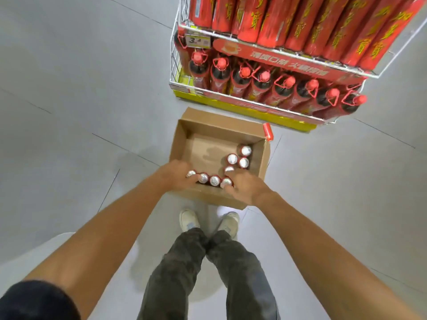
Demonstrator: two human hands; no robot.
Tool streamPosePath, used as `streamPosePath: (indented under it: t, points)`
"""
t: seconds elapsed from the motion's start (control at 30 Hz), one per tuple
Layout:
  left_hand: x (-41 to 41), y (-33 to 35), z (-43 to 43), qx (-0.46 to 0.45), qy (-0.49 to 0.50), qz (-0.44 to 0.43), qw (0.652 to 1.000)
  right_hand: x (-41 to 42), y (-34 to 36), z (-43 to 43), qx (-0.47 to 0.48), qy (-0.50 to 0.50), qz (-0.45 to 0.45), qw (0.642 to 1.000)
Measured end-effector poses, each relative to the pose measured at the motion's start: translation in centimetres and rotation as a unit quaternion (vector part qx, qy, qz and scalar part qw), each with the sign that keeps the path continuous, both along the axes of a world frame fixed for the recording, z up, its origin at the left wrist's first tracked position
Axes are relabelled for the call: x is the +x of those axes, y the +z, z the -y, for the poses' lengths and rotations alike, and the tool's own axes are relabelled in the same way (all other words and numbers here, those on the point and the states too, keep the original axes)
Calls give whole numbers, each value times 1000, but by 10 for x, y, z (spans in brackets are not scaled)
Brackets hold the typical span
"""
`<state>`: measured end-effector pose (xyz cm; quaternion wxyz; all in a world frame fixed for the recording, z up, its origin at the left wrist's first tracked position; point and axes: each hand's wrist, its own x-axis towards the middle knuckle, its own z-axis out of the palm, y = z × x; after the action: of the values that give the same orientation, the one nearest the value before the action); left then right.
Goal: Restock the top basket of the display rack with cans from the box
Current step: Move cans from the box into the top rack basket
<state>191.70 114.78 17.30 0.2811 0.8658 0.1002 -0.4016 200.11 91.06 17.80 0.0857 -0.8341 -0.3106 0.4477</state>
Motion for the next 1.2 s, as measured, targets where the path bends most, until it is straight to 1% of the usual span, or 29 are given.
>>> streamPosePath:
  t: [0.1,0.23,0.3,0.4,0.53,0.6,0.73,0.93,1.13,1.2]
  points:
    - [1,-58,-9,7,7,14,1000,2,-62,-20,3,11,9,1000]
    - [7,-155,-17,37,4,-2,999,8,-164,-50,-8,42,4,999]
    - [7,-211,-20,31,24,-14,999,10,-220,-61,-5,60,12,998]
    - [7,-291,-23,14,60,-6,998,13,-297,-69,13,87,28,996]
    - [6,-357,-18,-7,106,-16,994,6,-369,-67,27,97,19,995]
    - [3,-381,-20,-8,121,-25,992,1,-393,-65,26,109,21,994]
    - [-6,-409,-28,5,138,-40,990,-7,-417,-66,28,123,26,992]
    - [-19,-432,-30,-27,177,-64,982,-19,-448,-62,15,86,-6,996]
    - [-18,-446,-33,-47,237,-50,969,-19,-458,-58,54,55,-37,996]
    - [-16,-450,-33,-67,274,-52,958,-18,-459,-58,58,43,-36,997]
